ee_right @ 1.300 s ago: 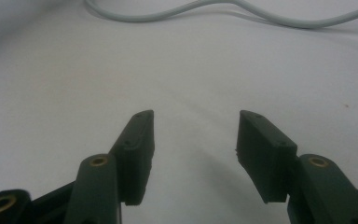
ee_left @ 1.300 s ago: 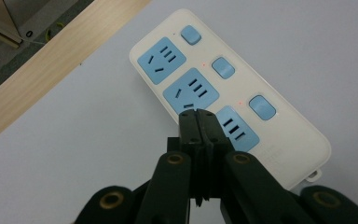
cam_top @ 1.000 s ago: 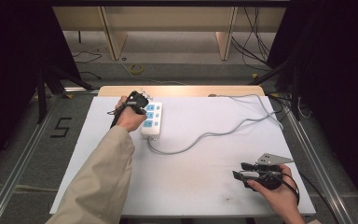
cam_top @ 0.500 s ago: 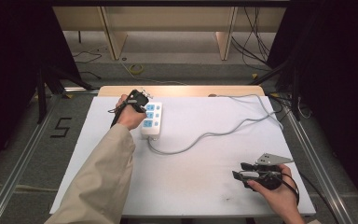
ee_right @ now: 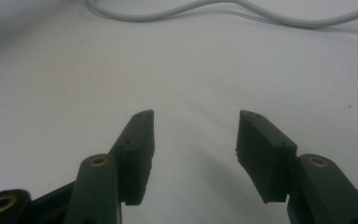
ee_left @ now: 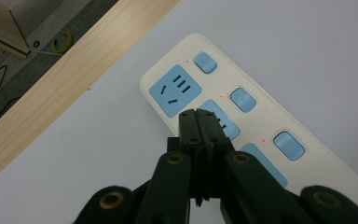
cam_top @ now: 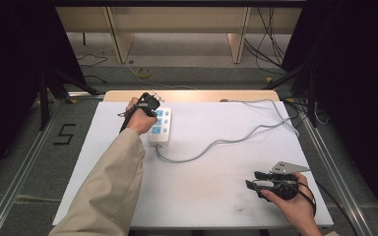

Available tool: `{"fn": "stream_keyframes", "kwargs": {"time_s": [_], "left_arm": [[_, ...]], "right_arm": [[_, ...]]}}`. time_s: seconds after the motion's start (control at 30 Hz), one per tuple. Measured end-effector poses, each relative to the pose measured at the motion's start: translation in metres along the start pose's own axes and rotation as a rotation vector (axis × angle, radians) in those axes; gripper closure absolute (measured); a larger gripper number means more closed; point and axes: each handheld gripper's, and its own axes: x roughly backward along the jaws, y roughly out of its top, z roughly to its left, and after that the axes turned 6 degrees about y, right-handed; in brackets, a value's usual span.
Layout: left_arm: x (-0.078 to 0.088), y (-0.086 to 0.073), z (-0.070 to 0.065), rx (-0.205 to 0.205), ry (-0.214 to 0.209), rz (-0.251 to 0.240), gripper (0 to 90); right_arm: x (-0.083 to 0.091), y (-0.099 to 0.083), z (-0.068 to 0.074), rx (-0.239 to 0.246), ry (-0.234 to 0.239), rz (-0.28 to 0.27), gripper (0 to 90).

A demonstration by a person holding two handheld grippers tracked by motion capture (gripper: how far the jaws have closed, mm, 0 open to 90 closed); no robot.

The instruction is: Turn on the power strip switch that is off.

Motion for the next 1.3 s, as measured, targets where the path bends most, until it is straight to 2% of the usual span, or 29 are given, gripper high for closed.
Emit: {"fn": "stream_keyframes", "kwargs": {"time_s": [0.2,0.27,0.4,0.57,0.83,1.13,1.3], "left_arm": [[-0.005,0.0,0.0,-0.01,-0.005,-0.003,89.8],[-0.006,0.001,0.0,0.004,-0.008,-0.013,89.8],[-0.009,0.002,0.0,0.004,-0.009,-0.014,89.8],[-0.012,0.002,-0.001,-0.014,-0.004,-0.004,89.8],[-0.014,0.004,0.0,-0.015,0.0,-0.027,89.8],[-0.016,0.012,0.0,-0.059,0.009,-0.016,89.8],[-0.018,0.015,-0.001,-0.069,0.01,-0.018,89.8]], "right_arm": [[0.0,0.0,0.0,0.001,0.001,-0.001,47.5],[0.0,0.0,0.0,0.002,0.001,0.0,47.5],[0.0,0.0,0.0,0.001,0.0,-0.001,47.5],[0.0,0.0,-0.001,-0.001,0.001,0.001,47.5],[0.0,0.0,-0.001,-0.001,0.002,0.0,47.5],[0.0,-0.001,-0.001,-0.002,0.002,-0.001,47.5],[0.0,0.0,-0.001,-0.001,0.002,0.0,47.5]]}}
